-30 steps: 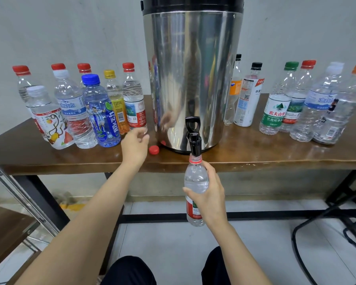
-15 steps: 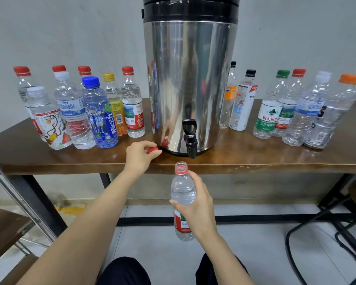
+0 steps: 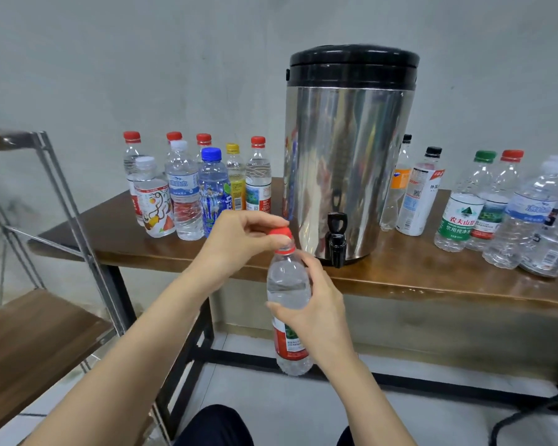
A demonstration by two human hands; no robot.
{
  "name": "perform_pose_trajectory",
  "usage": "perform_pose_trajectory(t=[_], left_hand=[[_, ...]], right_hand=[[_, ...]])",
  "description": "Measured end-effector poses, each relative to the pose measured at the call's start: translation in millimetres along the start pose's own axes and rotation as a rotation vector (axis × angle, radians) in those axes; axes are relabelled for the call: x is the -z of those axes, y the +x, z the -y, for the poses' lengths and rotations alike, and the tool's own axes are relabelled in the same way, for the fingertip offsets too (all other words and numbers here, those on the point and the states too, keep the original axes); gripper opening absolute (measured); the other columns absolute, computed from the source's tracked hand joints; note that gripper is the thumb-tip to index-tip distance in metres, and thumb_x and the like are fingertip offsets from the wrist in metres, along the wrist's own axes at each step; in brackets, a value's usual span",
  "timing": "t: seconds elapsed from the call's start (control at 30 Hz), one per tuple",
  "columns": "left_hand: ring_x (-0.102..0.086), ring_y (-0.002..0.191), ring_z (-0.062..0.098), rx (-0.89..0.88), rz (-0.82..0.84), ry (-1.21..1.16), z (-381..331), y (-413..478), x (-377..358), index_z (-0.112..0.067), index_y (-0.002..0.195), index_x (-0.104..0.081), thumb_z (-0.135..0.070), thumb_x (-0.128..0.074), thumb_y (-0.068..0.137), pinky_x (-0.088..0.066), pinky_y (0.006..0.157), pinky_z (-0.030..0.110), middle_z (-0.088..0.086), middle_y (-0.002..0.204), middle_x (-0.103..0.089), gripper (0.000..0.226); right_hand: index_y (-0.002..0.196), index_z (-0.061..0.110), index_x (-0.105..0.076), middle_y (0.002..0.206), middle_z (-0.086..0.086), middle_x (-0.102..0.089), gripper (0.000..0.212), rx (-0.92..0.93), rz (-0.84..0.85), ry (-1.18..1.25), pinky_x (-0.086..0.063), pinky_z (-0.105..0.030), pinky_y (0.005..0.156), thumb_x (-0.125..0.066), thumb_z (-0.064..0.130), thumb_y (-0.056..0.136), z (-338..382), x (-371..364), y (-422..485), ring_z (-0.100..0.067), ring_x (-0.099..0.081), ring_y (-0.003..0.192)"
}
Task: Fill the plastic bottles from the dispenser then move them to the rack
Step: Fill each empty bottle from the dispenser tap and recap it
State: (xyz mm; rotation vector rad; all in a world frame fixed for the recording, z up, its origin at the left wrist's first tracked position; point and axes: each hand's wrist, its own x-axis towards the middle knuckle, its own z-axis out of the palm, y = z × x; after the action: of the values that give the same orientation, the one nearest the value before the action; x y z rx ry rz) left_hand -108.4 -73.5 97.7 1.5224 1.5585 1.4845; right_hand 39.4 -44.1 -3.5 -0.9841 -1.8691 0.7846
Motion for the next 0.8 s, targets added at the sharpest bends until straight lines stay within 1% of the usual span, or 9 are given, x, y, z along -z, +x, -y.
perform_pose_trajectory(t=[0.07, 0.13, 0.2, 0.3, 0.47, 0.53, 0.7, 0.73, 0.8], left_hand=[[-0.068, 0.075, -0.004, -0.006, -0.014, 0.024, -5.2, -4.5, 6.8, -0.009, 0.104, -0.074, -0.003, -0.079, 0.074, -0.048, 0.064, 0.007, -0.005, 0.090, -0.073, 0.031], [-0.067, 0.071, -0.006, -0.012, -0.023, 0.022, -8.9, -8.3, 13.0, -0.006, 0.106, -0.074, -0.002, -0.078, 0.075, -0.048, 0.061, 0.007, -0.005, 0.090, -0.073, 0.032], [-0.068, 0.071, -0.005, -0.018, -0.021, 0.021, -10.4, -11.0, 18.1, -0.005, 0.107, -0.073, -0.001, -0.078, 0.075, -0.049, 0.063, 0.008, -0.004, 0.091, -0.073, 0.032], [-0.068, 0.075, -0.005, -0.026, -0.013, 0.039, -11.6, -14.7, 23.5, -0.011, 0.103, -0.073, -0.001, -0.077, 0.076, -0.051, 0.067, 0.009, -0.009, 0.088, -0.072, 0.030], [-0.071, 0.086, 0.003, -0.029, -0.026, 0.042, -7.9, -17.4, 31.8, -0.020, 0.098, -0.074, -0.005, -0.078, 0.076, -0.055, 0.077, 0.015, -0.008, 0.091, -0.075, 0.027], [-0.071, 0.091, 0.006, -0.016, -0.015, 0.036, -6.6, -18.3, 35.1, -0.021, 0.099, -0.075, -0.007, -0.076, 0.079, -0.057, 0.081, 0.019, -0.006, 0.094, -0.076, 0.025], [-0.071, 0.101, 0.015, 0.020, 0.034, -0.032, -6.1, -22.0, 39.8, -0.020, 0.106, -0.074, -0.006, -0.070, 0.085, -0.058, 0.088, 0.028, -0.003, 0.102, -0.076, 0.026], [-0.070, 0.103, 0.016, 0.028, 0.038, -0.035, -6.3, -22.4, 40.8, -0.023, 0.106, -0.074, -0.007, -0.069, 0.086, -0.057, 0.091, 0.033, -0.004, 0.103, -0.076, 0.026], [-0.067, 0.108, 0.018, 0.059, 0.056, -0.030, -6.6, -23.2, 42.0, -0.031, 0.107, -0.074, -0.013, -0.065, 0.091, -0.050, 0.101, 0.048, -0.007, 0.106, -0.075, 0.026]], right_hand=[[0.135, 0.049, -0.038, 0.128, 0.023, -0.053, 0.085, 0.022, 0.017, -0.004, -0.050, -0.032, 0.098, -0.087, 0.030, 0.069, 6.8, -1.5, -0.2, 0.000, -0.053, 0.116], [0.134, 0.051, -0.038, 0.127, 0.024, -0.053, 0.084, 0.042, 0.027, -0.002, -0.050, -0.030, 0.097, -0.087, 0.031, 0.069, 12.9, -3.0, -0.9, 0.001, -0.053, 0.114], [0.132, 0.053, -0.037, 0.125, 0.025, -0.054, 0.084, 0.055, 0.037, -0.001, -0.050, -0.030, 0.096, -0.087, 0.032, 0.068, 17.9, -4.6, -2.0, 0.001, -0.054, 0.113], [0.133, 0.052, -0.037, 0.125, 0.024, -0.054, 0.085, 0.060, 0.054, -0.006, -0.050, -0.033, 0.096, -0.088, 0.034, 0.068, 24.3, -7.6, -3.3, -0.001, -0.054, 0.114], [0.133, 0.051, -0.036, 0.126, 0.023, -0.054, 0.085, 0.065, 0.072, -0.007, -0.050, -0.033, 0.097, -0.088, 0.035, 0.068, 29.9, -11.8, -2.5, -0.002, -0.054, 0.114], [0.133, 0.051, -0.036, 0.126, 0.022, -0.055, 0.085, 0.061, 0.075, 0.000, -0.051, -0.034, 0.097, -0.089, 0.035, 0.067, 30.8, -13.1, -1.8, -0.002, -0.054, 0.114], [0.132, 0.050, -0.039, 0.122, 0.024, -0.057, 0.084, 0.049, 0.076, 0.044, -0.053, -0.036, 0.096, -0.090, 0.034, 0.066, 33.0, -14.1, 0.2, 0.000, -0.056, 0.112], [0.132, 0.049, -0.040, 0.122, 0.024, -0.057, 0.084, 0.052, 0.076, 0.045, -0.053, -0.036, 0.096, -0.090, 0.034, 0.066, 33.4, -14.1, 0.7, 0.000, -0.056, 0.112], [0.133, 0.048, -0.040, 0.123, 0.023, -0.057, 0.085, 0.052, 0.078, 0.047, -0.053, -0.037, 0.097, -0.089, 0.034, 0.066, 33.8, -14.0, 1.8, -0.001, -0.056, 0.113]])
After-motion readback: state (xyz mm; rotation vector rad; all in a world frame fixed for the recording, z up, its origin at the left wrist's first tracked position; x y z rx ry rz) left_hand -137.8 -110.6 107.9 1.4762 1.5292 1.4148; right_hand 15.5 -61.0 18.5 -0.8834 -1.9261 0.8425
